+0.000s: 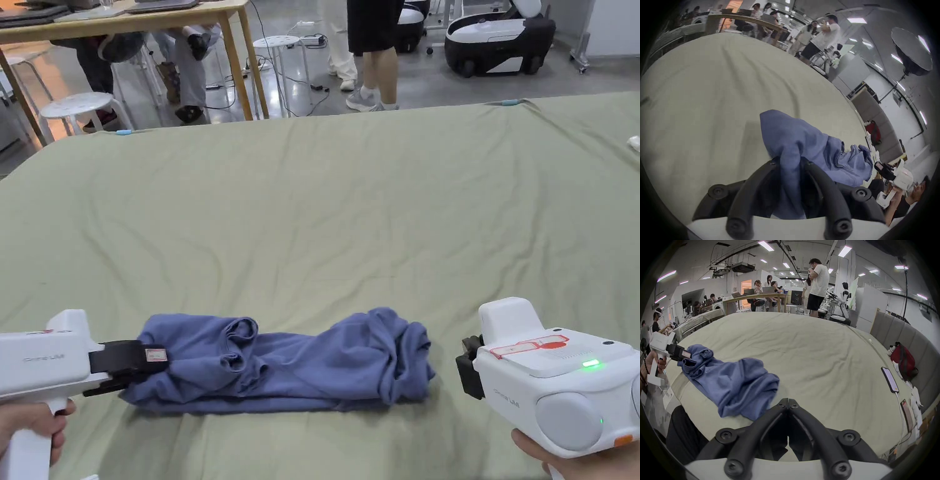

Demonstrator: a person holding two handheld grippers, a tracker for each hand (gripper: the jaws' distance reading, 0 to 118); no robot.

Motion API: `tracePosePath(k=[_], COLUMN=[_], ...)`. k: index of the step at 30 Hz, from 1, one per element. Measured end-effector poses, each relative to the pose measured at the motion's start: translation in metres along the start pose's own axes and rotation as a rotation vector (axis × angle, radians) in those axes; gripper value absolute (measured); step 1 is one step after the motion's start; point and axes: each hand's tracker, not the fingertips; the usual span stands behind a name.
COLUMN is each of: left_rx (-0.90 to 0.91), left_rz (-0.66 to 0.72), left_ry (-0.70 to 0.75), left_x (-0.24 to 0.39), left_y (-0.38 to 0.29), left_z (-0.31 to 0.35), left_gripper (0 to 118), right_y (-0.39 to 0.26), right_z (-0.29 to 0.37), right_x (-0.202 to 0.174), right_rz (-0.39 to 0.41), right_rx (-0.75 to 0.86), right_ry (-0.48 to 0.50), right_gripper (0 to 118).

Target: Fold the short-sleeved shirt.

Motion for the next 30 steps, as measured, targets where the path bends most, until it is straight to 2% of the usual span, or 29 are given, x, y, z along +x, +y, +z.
tracePosePath(k=[5,9,12,18,24,26,29,30], left_rx=[0.004,0.045,0.052,-0.046,-0.123,-0.157,-0.198,-0.198], left_rz=[-0.051,-0.081,-0.123,-0.253,-0.184,-0.205,-0.234,-0.211], left_ry=[-0.021,-0.226,-0.297,-0.418,-0.45,-0.469,-0.436,-0.42], left_x=[0.032,0.055,0.088,0.153,0.195,0.207,0.212,0.21], left_y=[-0.009,0.0,-0.002,-0.022,-0.045,-0.054,-0.063,-0.064], left_z=[0.007,0.018,0.018,-0.021,-0.077,-0.088,-0.109,-0.114], left_gripper=[20,20,20,20,20,20,26,39], right_y=[0.001,0.0,0.001,0.007,0.008,0.008,0.008,0.007], right_z=[-0.002,-0.003,-0.009,-0.022,-0.021,-0.019,-0.016,-0.016], right_x=[-0.006,-0.008,-0.008,-0.005,0.005,0.009,0.014,0.017], right_rz=[0.003,0.01,0.02,0.031,0.019,0.013,0.001,-0.007], right_rx=[0.003,-0.002,-0.002,-0.001,-0.006,-0.008,-0.007,-0.006], right_ry=[0.017,0.021,0.016,-0.033,-0.05,-0.053,-0.06,-0.06], right_gripper=[0,0,0,0,0,0,0,0])
